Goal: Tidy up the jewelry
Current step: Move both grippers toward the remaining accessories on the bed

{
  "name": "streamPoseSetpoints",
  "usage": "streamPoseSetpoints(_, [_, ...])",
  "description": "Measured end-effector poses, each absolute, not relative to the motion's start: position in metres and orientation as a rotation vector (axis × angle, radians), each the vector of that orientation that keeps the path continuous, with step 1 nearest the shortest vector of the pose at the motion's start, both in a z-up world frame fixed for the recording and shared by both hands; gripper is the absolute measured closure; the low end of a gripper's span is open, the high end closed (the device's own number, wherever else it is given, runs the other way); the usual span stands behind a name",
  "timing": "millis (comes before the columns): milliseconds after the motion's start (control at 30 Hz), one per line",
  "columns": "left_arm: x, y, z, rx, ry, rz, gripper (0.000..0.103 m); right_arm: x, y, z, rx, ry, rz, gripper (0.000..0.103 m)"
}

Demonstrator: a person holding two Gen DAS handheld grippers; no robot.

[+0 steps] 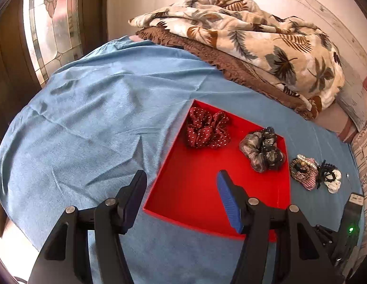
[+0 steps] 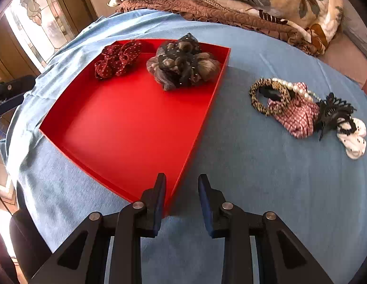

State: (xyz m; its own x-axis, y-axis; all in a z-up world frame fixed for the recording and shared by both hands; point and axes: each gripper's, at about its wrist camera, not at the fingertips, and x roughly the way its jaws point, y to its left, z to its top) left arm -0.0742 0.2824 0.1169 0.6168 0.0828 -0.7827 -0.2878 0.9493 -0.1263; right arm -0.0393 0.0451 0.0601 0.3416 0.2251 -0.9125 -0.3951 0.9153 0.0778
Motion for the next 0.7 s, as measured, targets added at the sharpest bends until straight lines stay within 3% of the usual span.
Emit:
streamPoseSetpoints(167, [-0.076, 0.246, 0.132, -0.197, 0.875, 0.164, 0.042, -0.054, 0.029, 0.07, -0.107, 1.118, 0.469, 0.073])
streamPoseSetpoints(300, [-0.071, 0.199, 0.138, -0.115, 0.873, 0.1, 0.041, -0.072, -0.009, 0.085, -0.057, 1.058, 0.463, 0.052])
streamPoseSetpoints(700, [-0.019, 0.073, 0.114, -0.014, 0.982, -0.094, 0.04, -0.07, -0.186, 0.086, 0.141, 0.992, 0.172, 0.052])
